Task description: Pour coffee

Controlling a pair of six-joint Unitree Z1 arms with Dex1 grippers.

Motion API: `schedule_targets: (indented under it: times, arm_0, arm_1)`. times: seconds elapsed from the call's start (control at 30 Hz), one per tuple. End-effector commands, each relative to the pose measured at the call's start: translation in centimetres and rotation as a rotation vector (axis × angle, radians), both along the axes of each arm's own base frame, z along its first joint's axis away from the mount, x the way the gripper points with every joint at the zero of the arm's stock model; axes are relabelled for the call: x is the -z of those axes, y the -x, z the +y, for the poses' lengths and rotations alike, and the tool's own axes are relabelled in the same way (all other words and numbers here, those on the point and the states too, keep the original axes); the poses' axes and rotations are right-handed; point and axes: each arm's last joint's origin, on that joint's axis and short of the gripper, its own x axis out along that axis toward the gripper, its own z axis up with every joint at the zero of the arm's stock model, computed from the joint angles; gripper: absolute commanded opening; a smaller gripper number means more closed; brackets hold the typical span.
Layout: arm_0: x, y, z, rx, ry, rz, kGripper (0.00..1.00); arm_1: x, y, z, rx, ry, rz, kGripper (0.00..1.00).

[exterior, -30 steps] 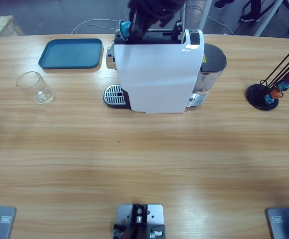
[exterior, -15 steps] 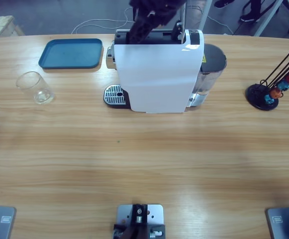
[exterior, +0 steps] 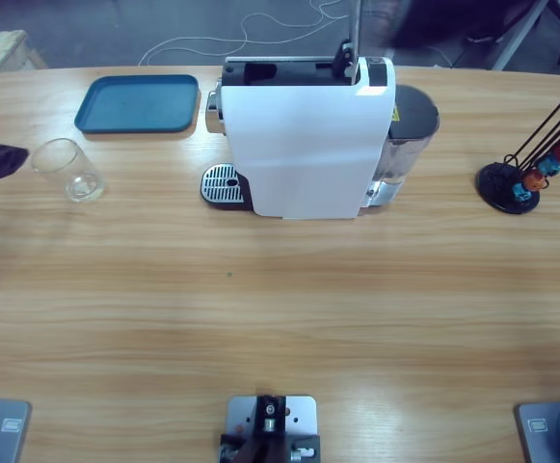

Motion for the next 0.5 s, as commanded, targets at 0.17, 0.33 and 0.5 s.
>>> schedule_targets:
  times: [0.17,0.33,0.5]
  arm_0:
    - [1.8,-3.4,-1.9,-0.066,-0.008,0.103,0.965]
    - [0.7,-1.8,-0.7,-0.007,-0.078,0.058,0.931]
    - [0.1,0.1,0.8,0.031,-0.087,0.052,0.931]
  arm_1:
    - [5.5,10.5,-14.0,0.327,-0.205,-0.062,1.0]
    - [4.2,6.3,-11.9,0.652,-0.27,-0.221,0.382]
    - [5.2,-1.8,-7.4,0.809,-0.242,-0.298,0.0]
